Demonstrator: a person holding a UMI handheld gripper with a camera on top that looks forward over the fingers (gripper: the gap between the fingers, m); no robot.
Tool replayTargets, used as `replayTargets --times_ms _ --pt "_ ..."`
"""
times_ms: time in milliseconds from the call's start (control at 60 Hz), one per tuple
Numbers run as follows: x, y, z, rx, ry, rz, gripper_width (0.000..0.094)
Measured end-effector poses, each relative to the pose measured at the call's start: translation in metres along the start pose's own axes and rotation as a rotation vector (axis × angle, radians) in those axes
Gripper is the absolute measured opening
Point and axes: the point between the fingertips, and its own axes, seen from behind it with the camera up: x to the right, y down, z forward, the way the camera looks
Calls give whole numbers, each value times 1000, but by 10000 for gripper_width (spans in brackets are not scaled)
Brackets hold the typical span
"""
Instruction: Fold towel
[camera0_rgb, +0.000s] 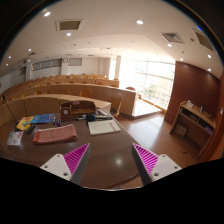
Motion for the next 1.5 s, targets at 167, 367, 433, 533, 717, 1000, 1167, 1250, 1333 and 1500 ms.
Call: replayTargets --times_ms 167,367,433,533,717,1000,1167,1250,1333,1500 --pt "-12 31 14 -71 -20 -24 850" --pt "-81 92 51 -195 -111 -71 849" --pt "-121 108 59 -224 -166 -100 850" --pt "-199 121 73 -242 -273 -143 850" --pt "-362 121 104 -232 -475 -168 854" --pt "-562 108 211 -237 -547 -239 851" --pt "-608 117 285 -244 -472 -301 843" --pt "-619 117 304 -224 -463 -288 739" --pt "-617 114 314 -203 -445 -292 519" --pt "-613 110 318 -152 -401 -333 88"
